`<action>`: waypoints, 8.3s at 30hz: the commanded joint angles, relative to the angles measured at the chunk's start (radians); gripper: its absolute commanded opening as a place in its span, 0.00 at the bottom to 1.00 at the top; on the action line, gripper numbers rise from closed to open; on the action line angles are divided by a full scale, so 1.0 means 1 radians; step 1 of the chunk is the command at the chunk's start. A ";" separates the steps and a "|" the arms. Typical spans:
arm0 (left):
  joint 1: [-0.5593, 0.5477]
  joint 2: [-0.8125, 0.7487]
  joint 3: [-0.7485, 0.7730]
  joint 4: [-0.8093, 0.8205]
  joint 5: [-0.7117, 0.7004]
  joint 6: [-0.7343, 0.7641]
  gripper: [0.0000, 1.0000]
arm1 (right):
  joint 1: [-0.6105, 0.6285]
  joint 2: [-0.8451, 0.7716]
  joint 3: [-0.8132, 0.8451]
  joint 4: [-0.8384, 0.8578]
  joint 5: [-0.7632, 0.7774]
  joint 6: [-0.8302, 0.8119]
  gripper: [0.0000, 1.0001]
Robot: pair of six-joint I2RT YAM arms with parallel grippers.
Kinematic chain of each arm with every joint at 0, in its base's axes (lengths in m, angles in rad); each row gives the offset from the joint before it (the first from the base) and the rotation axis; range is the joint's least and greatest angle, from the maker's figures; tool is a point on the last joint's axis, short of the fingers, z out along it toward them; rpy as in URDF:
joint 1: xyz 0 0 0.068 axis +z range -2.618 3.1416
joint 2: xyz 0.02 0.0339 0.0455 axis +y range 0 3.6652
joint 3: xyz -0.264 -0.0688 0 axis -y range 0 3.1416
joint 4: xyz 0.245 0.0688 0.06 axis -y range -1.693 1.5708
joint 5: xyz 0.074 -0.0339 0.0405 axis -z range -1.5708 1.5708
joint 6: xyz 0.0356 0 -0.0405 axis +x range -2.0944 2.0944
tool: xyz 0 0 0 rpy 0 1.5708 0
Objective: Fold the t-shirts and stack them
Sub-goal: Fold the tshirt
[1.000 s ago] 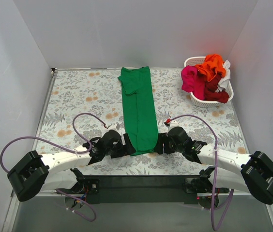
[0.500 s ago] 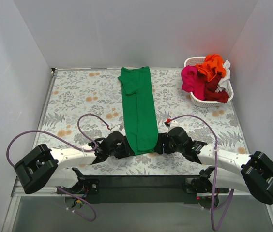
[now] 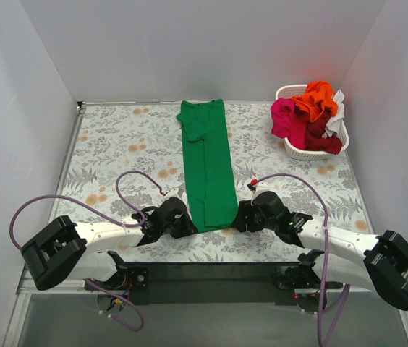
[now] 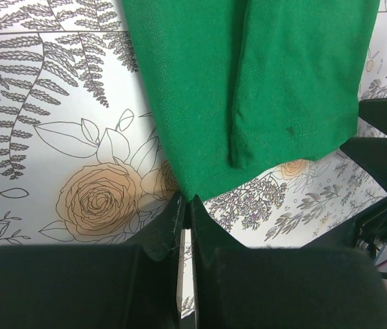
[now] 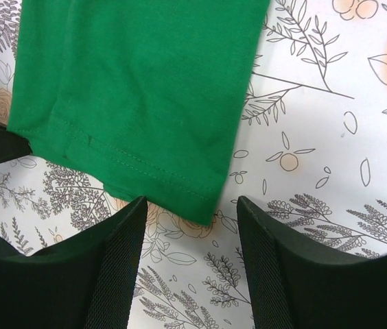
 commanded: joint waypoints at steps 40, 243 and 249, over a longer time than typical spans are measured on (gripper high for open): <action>-0.006 -0.033 -0.024 -0.132 -0.059 0.029 0.00 | -0.015 0.093 -0.019 0.049 -0.045 0.001 0.04; 0.049 -0.172 -0.088 -0.095 -0.254 0.120 0.54 | 0.052 0.349 0.272 -0.105 0.018 -0.032 0.48; 0.049 -0.172 -0.093 -0.086 -0.251 0.121 0.49 | 0.069 0.363 0.267 -0.106 0.019 -0.016 0.36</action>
